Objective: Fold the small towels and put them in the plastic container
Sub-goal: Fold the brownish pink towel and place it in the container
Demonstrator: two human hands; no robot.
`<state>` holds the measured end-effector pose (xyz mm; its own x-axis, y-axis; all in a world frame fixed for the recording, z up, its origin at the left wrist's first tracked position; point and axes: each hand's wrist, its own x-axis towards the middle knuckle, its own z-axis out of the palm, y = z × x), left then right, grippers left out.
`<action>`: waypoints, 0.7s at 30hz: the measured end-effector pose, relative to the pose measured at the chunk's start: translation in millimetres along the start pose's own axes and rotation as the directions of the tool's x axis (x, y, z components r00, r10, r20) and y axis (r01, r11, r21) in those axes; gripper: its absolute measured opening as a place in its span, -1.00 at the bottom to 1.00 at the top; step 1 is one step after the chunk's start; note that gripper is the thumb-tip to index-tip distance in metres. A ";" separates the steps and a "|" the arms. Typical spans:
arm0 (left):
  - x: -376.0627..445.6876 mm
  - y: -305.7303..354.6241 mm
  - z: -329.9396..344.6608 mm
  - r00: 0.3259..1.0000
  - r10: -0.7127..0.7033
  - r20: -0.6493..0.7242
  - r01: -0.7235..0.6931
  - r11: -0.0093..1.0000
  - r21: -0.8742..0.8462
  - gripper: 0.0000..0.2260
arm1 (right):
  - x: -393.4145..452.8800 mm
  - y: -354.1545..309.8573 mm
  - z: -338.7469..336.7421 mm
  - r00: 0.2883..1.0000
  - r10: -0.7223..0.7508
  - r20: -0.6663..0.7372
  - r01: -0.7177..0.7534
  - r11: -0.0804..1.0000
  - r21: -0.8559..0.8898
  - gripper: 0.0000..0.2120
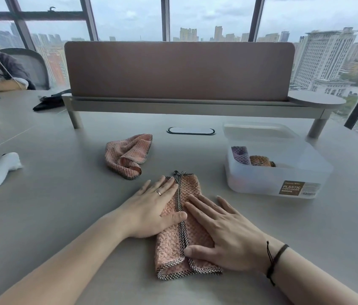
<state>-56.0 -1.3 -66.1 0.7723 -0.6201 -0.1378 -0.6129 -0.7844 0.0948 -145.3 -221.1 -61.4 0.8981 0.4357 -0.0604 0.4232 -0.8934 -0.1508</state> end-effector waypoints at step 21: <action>10.1 -1.3 2.4 0.970 0.078 -0.231 -0.116 0.981 -0.156 0.00 | -9.9 36.8 4.0 0.982 0.061 -0.178 0.005 0.938 0.347 -0.55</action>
<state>-47.8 -6.5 -70.0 0.7400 -0.6649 0.1013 -0.6645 -0.6995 0.2628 -139.1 -257.9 -70.2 0.9290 0.3540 0.1076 0.3599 -0.7974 -0.4844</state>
